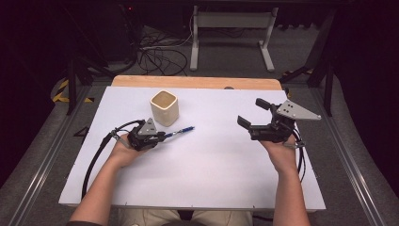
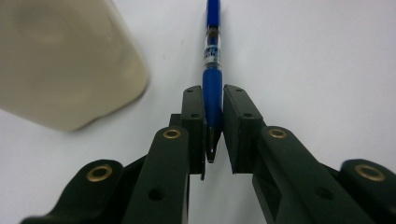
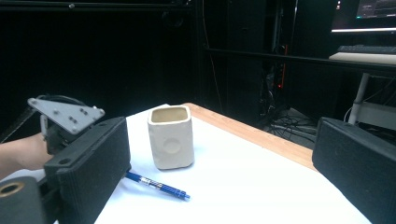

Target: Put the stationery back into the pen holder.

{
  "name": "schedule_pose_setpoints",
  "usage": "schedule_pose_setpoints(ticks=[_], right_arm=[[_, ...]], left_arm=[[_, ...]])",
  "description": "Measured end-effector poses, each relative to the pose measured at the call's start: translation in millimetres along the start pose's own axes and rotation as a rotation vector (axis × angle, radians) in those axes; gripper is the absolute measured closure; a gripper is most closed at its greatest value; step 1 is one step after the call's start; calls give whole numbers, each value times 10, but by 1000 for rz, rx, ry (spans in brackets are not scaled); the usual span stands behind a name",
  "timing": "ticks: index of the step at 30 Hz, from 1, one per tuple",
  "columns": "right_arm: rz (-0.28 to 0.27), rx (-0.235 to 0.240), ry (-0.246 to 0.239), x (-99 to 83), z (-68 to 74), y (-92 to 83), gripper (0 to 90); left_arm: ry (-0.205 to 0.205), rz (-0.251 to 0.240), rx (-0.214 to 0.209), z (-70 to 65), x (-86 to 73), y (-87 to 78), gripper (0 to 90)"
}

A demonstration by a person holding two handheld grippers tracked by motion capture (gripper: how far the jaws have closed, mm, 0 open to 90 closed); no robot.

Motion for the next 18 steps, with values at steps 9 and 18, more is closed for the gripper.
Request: schedule_pose_setpoints(ticks=[9,18], right_arm=[[7,-4,-12,-9,9,7,51],[11,-3,-18,-18,22,16,57]], left_arm=[[-4,-102,-19,-83,209,-183,802],[-13,-190,-31,-135,353,-309,803]])
Point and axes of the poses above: each handheld gripper's, and its own axes: y roughly forward along the jaws, x roughly out of its top, z roughly to its left, the point moved 5 cm from there along y, roughly forward along the jaws, and after that the axes turned 5 degrees about -x, right-handed, at the moved point
